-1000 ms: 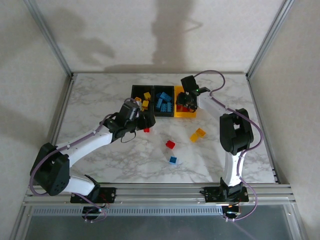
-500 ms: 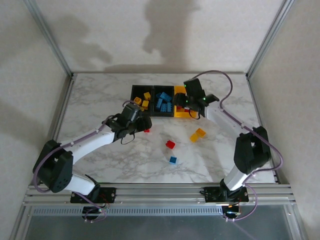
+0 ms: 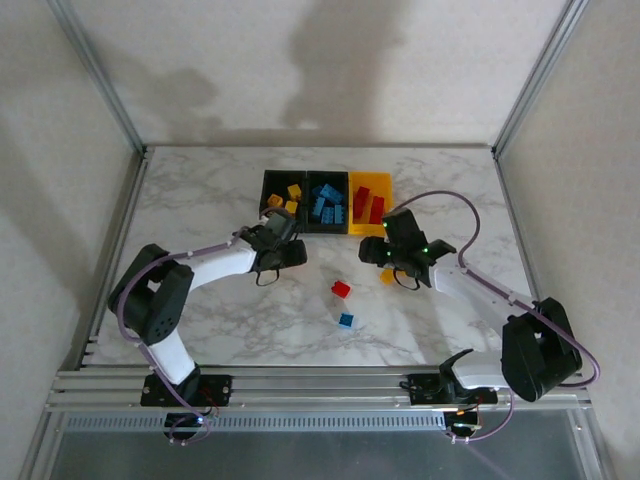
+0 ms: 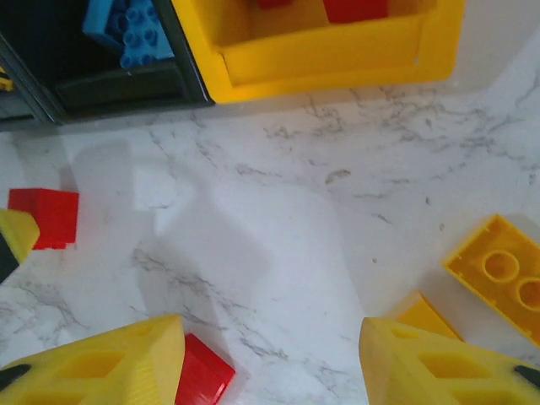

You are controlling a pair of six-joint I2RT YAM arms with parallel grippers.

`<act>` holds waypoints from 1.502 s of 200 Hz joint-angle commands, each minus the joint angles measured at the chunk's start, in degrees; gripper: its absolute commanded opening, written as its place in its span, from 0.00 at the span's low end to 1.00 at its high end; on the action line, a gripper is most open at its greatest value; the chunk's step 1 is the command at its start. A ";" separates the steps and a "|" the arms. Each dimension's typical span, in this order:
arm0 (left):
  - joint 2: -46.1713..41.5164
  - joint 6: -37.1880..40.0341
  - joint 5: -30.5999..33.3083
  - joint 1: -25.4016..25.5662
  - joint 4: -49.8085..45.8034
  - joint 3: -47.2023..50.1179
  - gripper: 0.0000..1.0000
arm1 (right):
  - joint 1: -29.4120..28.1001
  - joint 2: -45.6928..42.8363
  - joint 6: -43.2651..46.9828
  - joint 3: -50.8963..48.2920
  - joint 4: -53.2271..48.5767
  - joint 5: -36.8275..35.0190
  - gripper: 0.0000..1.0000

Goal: Sort the legos into containers by color
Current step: Pick up the lego from the center of the table, then place the lego in the container.

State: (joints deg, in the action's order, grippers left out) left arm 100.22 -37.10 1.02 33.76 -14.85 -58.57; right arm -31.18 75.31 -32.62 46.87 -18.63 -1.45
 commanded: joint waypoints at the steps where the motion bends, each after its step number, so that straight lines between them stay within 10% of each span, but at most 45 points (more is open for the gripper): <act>1: 2.10 1.37 3.20 1.02 -0.96 -3.22 0.73 | -0.02 -1.37 -1.32 -1.21 1.41 -0.74 0.57; 87: 3.65 2.99 5.20 3.50 -4.59 -7.06 0.31 | 0.02 -1.74 -0.82 -1.08 0.20 -2.35 0.56; 300: 31.67 7.97 3.50 11.86 -20.43 -62.37 0.31 | 8.67 -24.40 -8.05 -13.89 -3.90 1.59 0.58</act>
State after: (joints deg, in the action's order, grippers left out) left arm 128.05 -31.24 4.12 45.32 -30.70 -114.56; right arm -22.90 52.58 -39.29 33.80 -20.97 -0.08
